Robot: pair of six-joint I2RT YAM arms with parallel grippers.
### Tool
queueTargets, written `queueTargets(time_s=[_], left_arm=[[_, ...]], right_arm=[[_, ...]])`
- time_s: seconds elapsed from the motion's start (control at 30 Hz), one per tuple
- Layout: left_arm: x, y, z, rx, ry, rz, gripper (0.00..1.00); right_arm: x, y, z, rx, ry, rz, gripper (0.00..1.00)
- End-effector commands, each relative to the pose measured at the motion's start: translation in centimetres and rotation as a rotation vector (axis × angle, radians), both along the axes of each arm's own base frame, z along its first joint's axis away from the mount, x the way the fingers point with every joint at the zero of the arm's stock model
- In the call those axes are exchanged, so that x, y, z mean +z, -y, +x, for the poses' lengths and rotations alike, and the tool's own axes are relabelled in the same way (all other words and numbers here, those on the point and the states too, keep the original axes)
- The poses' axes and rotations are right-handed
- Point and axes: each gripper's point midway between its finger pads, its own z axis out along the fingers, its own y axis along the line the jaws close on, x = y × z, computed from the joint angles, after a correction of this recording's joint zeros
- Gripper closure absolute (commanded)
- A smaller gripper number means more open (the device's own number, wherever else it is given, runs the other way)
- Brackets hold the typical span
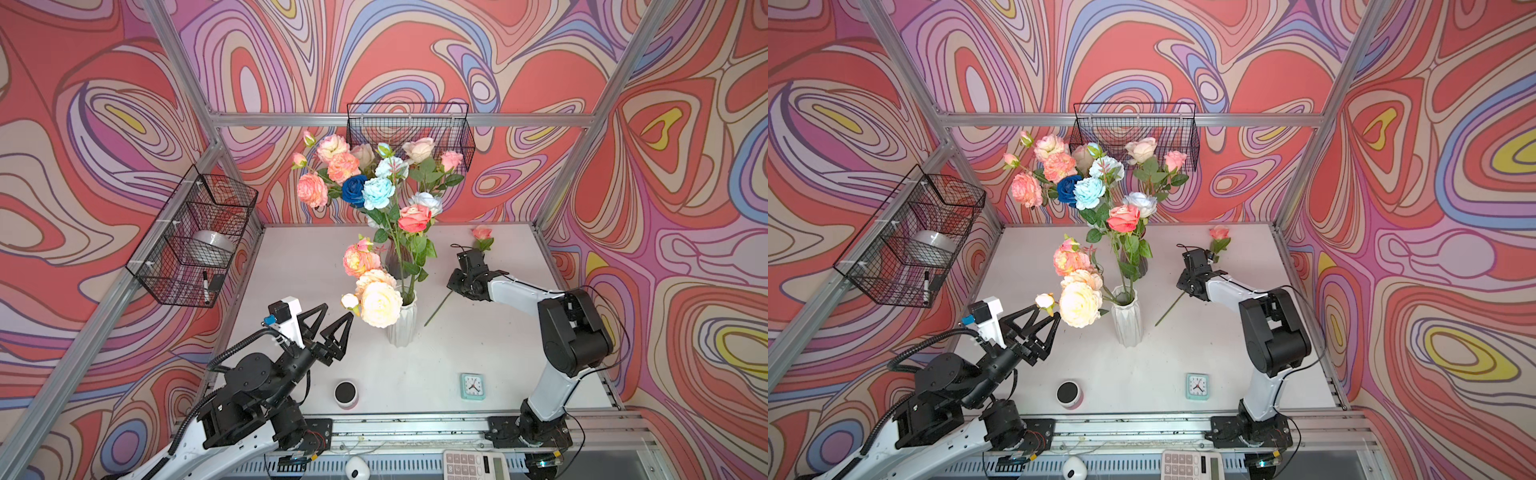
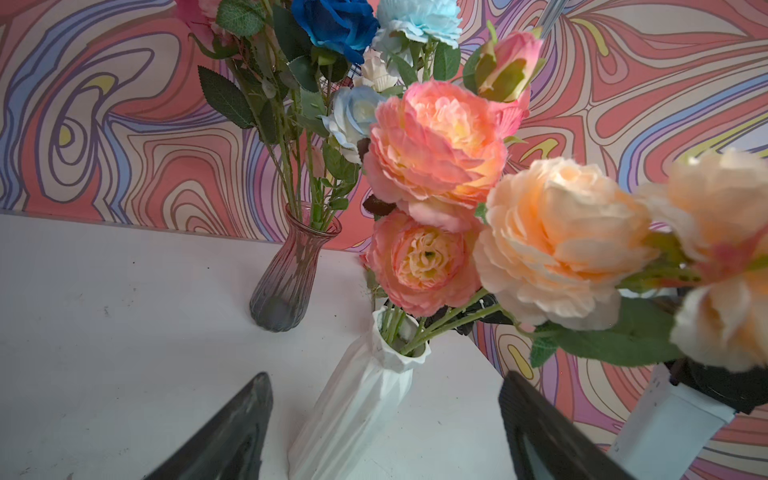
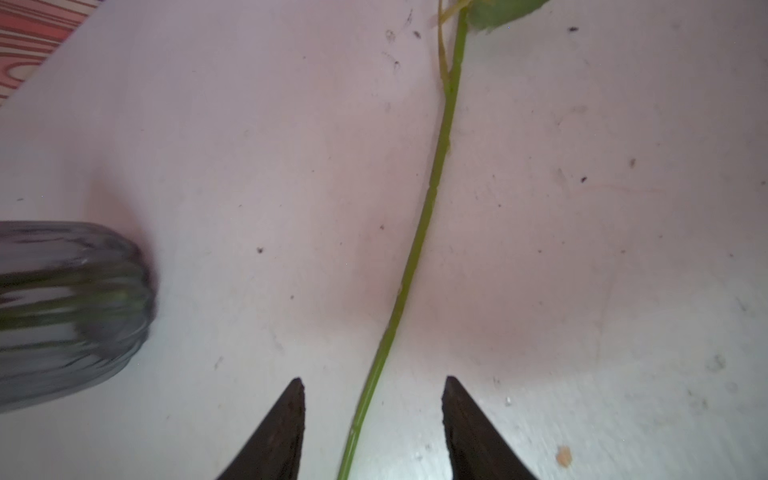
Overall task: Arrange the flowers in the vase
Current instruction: 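Draw the left gripper back while the right gripper lowers onto the loose pink rose, then close the right gripper on the pink rose stem and lift it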
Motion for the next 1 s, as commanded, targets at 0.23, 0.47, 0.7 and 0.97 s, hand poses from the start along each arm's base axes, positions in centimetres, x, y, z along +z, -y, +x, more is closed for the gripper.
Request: queueTargets(time_s=[0.23,0.47,0.7,0.97], left_arm=[[-1.5,-1.3,-0.4,0.023,-0.03,-0.022,0.13],[-1.1,-2.4,-0.9,0.037,-0.008,-0.042,0.13],[-1.0,-2.5,-1.0,0.036,-0.002,-0.049,0.13],[-1.2,-2.3,-0.9,0.031,-0.01,-0.043,0.13]], right_arm=[[-2.5,3.4,3.8,-0.087,-0.104,-0.296,0.47],[-4.7,3.6,4.0,-0.1,-0.192,-0.322,0.56],[-5.9,5.2,2.6,-0.132,-0.241,-0.29,0.82],[-4.5,6.8,1.6,-0.144,-0.202,-0.249,1.0]])
